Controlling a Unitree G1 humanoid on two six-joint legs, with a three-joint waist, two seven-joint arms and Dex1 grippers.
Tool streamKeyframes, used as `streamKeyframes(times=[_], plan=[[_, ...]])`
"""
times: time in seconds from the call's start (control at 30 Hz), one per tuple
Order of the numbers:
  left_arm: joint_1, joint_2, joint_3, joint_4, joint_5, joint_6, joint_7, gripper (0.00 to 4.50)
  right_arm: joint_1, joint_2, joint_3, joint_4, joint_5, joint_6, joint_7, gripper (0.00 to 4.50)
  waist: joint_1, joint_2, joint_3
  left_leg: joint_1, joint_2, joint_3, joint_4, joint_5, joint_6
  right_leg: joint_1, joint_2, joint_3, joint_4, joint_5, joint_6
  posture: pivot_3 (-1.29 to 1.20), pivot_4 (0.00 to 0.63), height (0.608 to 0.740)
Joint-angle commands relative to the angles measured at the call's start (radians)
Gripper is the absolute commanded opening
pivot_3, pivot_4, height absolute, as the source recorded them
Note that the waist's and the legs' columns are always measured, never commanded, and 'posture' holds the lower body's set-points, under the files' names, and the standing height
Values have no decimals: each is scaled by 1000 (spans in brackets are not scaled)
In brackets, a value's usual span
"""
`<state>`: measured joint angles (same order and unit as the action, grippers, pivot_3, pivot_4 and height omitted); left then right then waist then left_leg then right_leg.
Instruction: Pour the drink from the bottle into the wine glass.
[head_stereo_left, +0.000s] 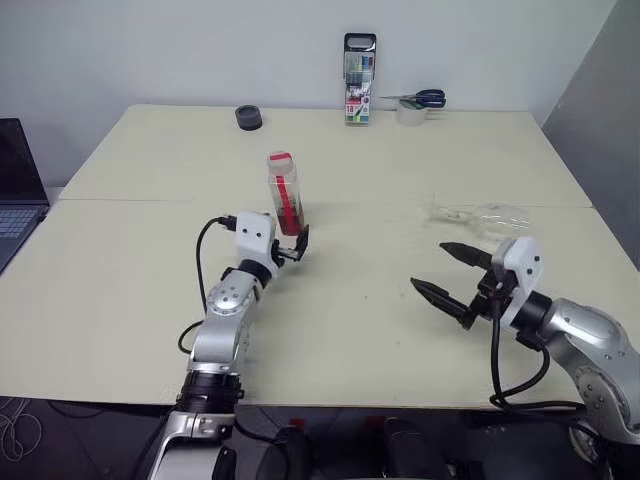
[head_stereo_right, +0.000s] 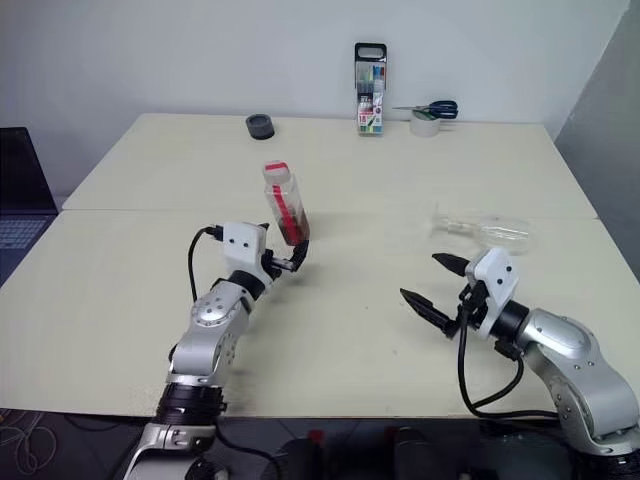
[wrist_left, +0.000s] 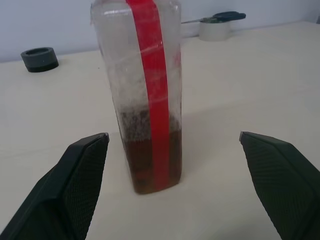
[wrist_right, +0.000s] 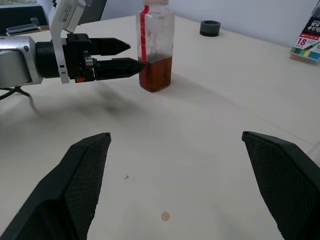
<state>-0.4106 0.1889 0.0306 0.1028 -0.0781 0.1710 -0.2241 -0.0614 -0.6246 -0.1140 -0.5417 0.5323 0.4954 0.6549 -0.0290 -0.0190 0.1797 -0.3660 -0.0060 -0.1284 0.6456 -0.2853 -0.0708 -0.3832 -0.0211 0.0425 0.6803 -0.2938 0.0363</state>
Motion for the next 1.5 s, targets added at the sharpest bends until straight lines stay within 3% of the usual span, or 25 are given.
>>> streamKeyframes(times=[0.03, 0.7, 1.13, 1.5], plan=[[-34, -8, -1, 15, 17, -35, 22, 4477, -22, -13, -15, -24, 31, 7, 24, 4500, 0, 0, 0, 0, 0, 0, 0, 0, 0, 0, 0, 0, 0, 0, 0, 0, 150, 740], [-256, -76, 15, 218, 41, -23, 172, 4477, -192, -54, -3, -37, 142, 119, 74, 4500, 2, -1, 1, -1, -1, -1, 0, 0, 0, 0, -1, -1, 0, 0, 0, 0, 150, 740], [-380, -76, 26, 337, 62, -53, 229, 4477, -191, -48, 0, -13, 121, 110, 85, 4500, 2, -1, 1, -1, -1, 0, 0, 1, -2, -1, -1, -1, 0, 0, 0, 0, 150, 740], [-395, -64, 21, 372, 59, -54, 218, 4477, -205, -38, 2, -6, 119, 111, 70, 4500, 2, -2, 1, -2, -1, 0, 0, 2, -4, -1, -1, -1, 0, 0, 0, 0, 150, 740]])
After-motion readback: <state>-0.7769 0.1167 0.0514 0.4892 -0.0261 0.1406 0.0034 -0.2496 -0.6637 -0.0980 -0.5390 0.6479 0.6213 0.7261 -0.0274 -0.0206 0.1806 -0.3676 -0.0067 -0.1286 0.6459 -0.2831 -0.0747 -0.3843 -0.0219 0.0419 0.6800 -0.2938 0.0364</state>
